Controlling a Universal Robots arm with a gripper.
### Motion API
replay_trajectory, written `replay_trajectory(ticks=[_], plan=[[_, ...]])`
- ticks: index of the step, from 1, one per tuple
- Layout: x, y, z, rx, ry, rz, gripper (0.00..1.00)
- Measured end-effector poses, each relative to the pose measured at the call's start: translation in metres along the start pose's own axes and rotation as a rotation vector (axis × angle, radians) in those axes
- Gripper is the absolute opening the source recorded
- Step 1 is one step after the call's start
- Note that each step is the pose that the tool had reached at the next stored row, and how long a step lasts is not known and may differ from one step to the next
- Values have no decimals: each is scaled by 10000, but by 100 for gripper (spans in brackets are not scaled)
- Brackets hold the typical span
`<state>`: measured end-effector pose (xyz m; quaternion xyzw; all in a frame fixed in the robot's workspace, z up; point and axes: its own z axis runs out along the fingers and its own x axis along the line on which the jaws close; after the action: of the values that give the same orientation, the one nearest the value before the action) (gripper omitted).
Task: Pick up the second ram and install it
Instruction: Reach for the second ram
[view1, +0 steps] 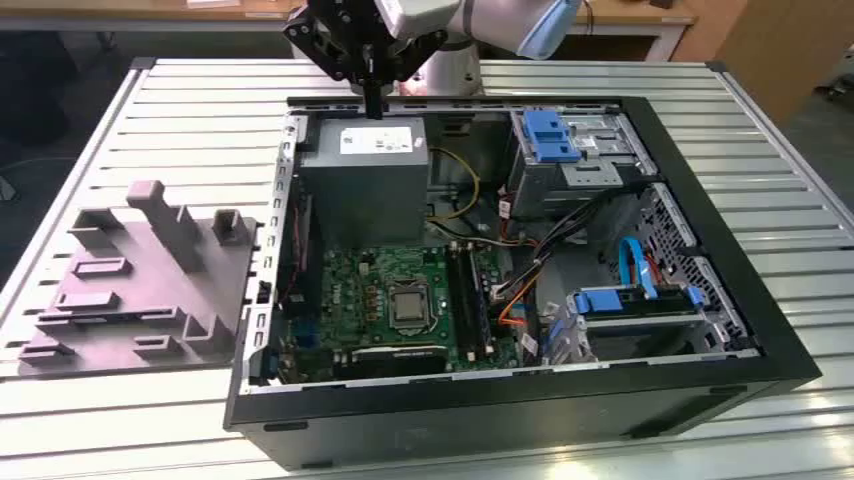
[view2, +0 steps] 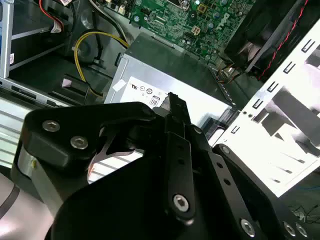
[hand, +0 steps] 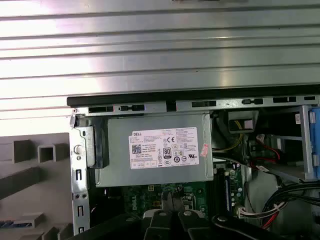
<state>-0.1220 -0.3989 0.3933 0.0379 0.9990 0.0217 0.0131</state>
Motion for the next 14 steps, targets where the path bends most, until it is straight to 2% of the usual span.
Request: replay_trajectory(ticks=[6, 14], plan=[[5, 0, 0, 1, 0, 1, 10], [64, -5, -2, 0, 0, 0, 10]])
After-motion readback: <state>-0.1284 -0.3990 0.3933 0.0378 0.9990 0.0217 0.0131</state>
